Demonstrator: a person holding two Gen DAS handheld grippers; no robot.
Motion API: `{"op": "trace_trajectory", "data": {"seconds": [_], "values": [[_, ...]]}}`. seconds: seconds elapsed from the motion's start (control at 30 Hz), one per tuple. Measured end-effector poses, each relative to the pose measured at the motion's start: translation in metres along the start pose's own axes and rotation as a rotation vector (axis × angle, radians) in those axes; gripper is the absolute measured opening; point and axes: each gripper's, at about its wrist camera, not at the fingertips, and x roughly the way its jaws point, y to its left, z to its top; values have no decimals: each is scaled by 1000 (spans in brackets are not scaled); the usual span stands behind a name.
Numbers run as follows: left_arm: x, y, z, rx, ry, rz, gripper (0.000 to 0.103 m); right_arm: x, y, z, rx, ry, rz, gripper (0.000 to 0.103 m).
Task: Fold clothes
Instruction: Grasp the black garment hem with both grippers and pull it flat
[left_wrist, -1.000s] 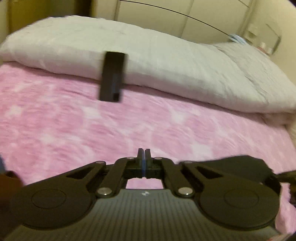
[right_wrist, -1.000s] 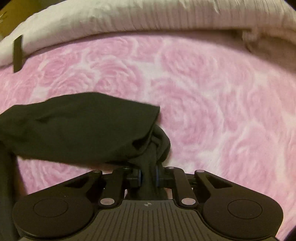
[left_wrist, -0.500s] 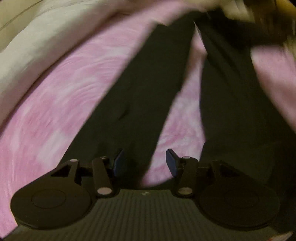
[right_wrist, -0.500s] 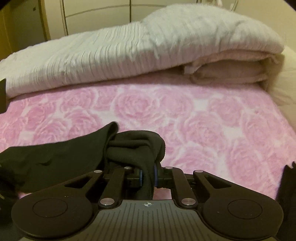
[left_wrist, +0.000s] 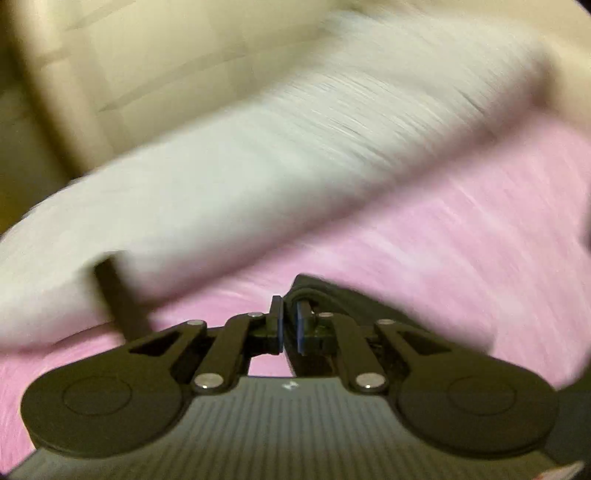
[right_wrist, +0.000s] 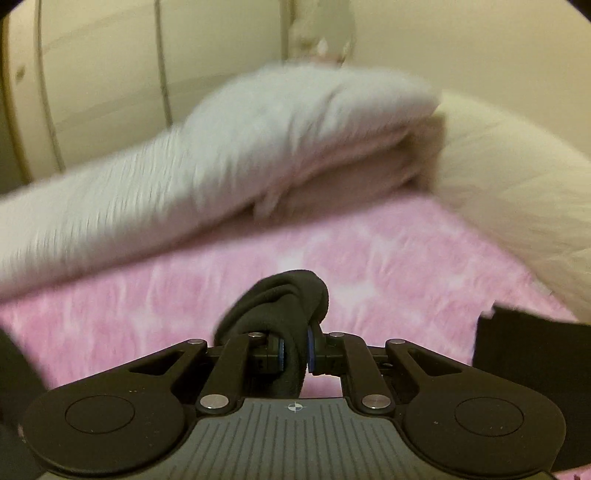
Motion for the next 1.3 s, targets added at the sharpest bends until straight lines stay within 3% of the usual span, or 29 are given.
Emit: {"op": "trace_trajectory", "data": {"seconds": [0.07,0.13,0.27,0.37,0.47,0.53,0.63,0.73,0.8,0.87,0.93,1.03,1.2,1.3], "values": [[-14,49,-2,-111,-27,91,6,-5,2,8,33,-79,-40,10],[-18,76,-20,-167,-4,156,3,1,5,10,20,-105,-72,10],[-8,108,-77,-252,127,251,0,45,6,-18,-24,23,-121,10],[-3,128,-127,-323,251,256,0,74,-2,-45,-27,165,-159,11],[-15,129,-157,-386,303,196,5,82,-2,-65,-27,274,-181,11],[-26,124,-170,-420,315,113,21,75,3,-73,-22,301,-184,11],[-47,112,-182,-431,337,-50,31,51,23,-82,-37,334,-119,12],[-71,92,-196,-392,395,-209,41,19,52,-104,-135,425,65,30],[-87,82,-211,-362,452,-301,42,-3,72,-119,-200,484,188,49],[-100,72,-231,-304,512,-357,43,-23,91,-136,-265,545,313,54],[-109,65,-249,-262,551,-390,43,-38,107,-156,-339,598,430,54],[-121,56,-272,-199,589,-411,43,-48,128,-183,-471,643,513,54],[-129,56,-307,-132,624,-432,43,-37,149,-207,-610,681,591,54],[-136,61,-315,-133,601,-448,40,-27,153,-212,-586,743,633,53]]}}
